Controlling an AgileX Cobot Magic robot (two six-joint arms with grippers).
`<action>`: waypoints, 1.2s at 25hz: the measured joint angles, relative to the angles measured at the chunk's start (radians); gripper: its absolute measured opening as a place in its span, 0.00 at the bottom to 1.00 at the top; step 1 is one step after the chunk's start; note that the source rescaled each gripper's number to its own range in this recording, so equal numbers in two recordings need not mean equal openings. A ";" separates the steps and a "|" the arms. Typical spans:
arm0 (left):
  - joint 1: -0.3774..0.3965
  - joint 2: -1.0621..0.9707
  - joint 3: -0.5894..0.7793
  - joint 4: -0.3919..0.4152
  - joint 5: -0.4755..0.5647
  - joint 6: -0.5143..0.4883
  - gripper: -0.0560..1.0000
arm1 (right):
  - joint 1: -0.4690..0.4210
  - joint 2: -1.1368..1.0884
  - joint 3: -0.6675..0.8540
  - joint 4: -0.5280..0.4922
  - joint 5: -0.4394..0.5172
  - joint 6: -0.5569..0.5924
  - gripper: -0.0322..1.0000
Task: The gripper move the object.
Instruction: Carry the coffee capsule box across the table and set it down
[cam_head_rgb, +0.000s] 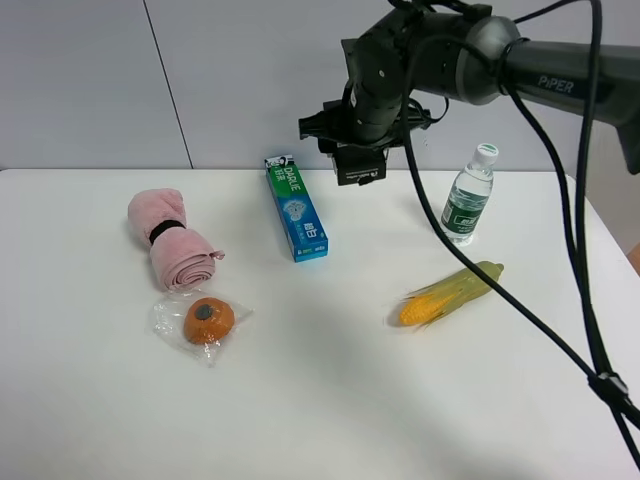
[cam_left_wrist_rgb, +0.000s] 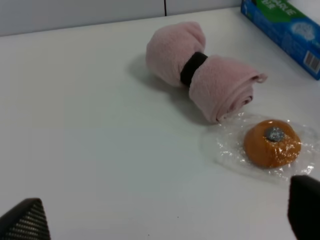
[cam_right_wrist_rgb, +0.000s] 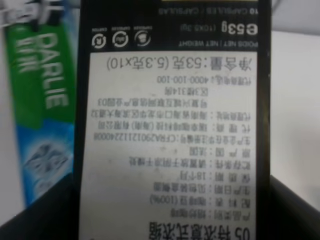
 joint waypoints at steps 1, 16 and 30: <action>0.000 0.000 0.000 0.000 0.000 0.000 1.00 | 0.015 -0.018 0.000 0.000 0.019 -0.035 0.07; 0.000 0.000 0.000 0.000 0.000 0.000 1.00 | 0.140 -0.194 0.000 0.387 0.350 -1.039 0.07; 0.000 0.000 0.000 0.000 0.000 0.000 1.00 | 0.140 -0.214 0.164 0.569 0.416 -1.389 0.07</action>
